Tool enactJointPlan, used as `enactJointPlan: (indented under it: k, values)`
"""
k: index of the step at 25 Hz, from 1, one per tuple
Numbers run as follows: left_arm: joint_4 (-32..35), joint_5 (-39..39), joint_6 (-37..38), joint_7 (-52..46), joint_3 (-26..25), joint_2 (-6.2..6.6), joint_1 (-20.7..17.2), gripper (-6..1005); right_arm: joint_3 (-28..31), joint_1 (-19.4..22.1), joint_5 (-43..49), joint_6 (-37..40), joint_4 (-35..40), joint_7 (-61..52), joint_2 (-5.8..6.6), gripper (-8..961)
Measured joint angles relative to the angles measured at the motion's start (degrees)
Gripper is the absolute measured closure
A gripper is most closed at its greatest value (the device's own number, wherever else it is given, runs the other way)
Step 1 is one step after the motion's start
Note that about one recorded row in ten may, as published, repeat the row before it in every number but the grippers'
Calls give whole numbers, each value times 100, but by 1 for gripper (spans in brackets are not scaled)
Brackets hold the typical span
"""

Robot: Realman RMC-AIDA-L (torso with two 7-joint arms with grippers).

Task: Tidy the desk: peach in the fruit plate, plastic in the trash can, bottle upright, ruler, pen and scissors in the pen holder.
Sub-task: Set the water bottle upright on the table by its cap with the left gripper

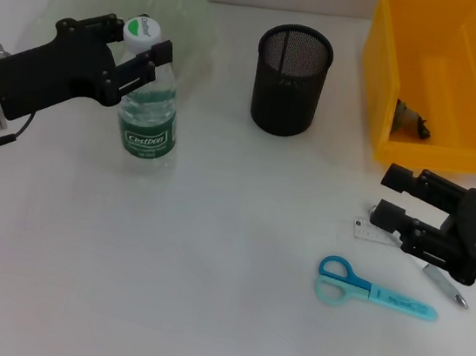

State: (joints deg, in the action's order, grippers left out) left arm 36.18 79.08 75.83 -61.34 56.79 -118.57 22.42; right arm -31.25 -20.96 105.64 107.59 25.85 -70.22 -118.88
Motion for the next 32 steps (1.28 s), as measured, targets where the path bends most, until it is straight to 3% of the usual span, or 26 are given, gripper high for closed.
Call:
enactJointPlan:
  k: [13, 24, 32]
  values:
    - [-869, -830, -62, 1226, -19, -10, 52, 558, -59, -87, 11, -121, -155, 37, -12, 277]
    - [-1140, -857, -80, 1315, -19, -14, 156, 556, -75, -196, 34, -250, -212, 48, -12, 278]
    - [-1150, -1102, 64, 1287, -18, -17, 51, 445, -74, -285, 45, -239, -283, 51, -12, 278]
